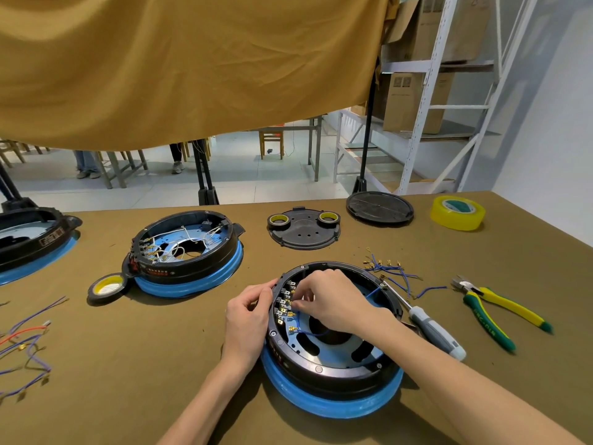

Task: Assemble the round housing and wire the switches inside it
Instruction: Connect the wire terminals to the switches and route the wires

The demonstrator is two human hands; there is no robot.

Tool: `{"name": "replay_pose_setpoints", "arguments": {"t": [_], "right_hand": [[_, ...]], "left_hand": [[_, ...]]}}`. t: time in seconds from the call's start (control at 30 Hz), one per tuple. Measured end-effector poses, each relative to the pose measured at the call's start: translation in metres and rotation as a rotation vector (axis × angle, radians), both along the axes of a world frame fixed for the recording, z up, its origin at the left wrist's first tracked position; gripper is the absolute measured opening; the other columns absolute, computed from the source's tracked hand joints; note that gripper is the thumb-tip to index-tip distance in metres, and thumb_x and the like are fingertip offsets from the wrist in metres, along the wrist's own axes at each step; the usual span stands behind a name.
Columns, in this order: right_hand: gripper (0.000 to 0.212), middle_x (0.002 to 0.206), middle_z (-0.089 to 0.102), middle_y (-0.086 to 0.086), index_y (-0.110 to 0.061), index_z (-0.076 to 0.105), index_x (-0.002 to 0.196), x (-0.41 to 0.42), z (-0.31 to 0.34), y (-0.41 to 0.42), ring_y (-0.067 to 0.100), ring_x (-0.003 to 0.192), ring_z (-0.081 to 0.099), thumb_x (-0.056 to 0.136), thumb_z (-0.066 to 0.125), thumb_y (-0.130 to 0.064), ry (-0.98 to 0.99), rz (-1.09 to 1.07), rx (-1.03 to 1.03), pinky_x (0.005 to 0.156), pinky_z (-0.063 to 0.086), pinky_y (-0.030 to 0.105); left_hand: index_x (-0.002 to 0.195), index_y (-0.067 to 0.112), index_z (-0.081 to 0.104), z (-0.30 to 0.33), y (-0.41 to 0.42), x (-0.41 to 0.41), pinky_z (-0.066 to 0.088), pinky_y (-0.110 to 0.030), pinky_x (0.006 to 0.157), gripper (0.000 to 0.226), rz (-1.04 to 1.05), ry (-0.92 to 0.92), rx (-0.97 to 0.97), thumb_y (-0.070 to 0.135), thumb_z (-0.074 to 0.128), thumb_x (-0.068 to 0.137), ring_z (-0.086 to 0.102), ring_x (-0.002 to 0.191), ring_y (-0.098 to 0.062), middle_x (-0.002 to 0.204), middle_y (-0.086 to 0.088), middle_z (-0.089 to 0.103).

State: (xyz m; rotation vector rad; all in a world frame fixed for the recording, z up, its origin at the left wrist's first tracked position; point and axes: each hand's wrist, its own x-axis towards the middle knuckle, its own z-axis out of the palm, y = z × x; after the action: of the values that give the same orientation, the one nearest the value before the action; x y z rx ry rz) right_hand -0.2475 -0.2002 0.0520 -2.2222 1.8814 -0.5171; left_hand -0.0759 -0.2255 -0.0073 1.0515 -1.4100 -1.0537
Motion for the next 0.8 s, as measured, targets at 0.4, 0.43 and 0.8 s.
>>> {"name": "replay_pose_setpoints", "arguments": {"t": [0.4,0.43,0.8], "right_hand": [[0.018,0.096,0.075,-0.004,-0.022,0.078,0.104,0.0001,-0.0063,-0.0012,0.015,0.086,0.067,0.099,0.066,-0.034,-0.014,0.012,0.039,0.077,0.056,0.034],[0.018,0.096,0.075,-0.003,-0.022,0.078,0.104,0.0002,-0.0062,-0.0023,0.016,0.086,0.067,0.099,0.066,-0.034,-0.009,0.012,0.044,0.077,0.056,0.034],[0.021,0.095,0.076,-0.002,-0.023,0.078,0.104,0.0037,-0.0001,-0.0036,0.018,0.086,0.069,0.100,0.063,-0.037,0.067,-0.014,0.084,0.079,0.059,0.040]], "left_hand": [[0.120,0.017,0.076,0.0023,0.0039,0.0025,0.057,-0.031,0.094,0.026,-0.029,-0.005,0.027,0.020,0.056,0.104,0.068,0.110,-0.003,0.119,0.009,0.074],[0.119,0.017,0.076,0.0023,0.0041,0.0027,0.057,-0.029,0.094,0.025,-0.031,-0.009,0.025,0.021,0.056,0.104,0.068,0.110,-0.002,0.119,0.010,0.074],[0.117,0.020,0.077,0.0036,0.0070,0.0019,0.052,-0.041,0.106,0.025,-0.040,-0.013,0.055,0.021,0.055,0.104,0.063,0.121,-0.005,0.127,0.009,0.071]]}}
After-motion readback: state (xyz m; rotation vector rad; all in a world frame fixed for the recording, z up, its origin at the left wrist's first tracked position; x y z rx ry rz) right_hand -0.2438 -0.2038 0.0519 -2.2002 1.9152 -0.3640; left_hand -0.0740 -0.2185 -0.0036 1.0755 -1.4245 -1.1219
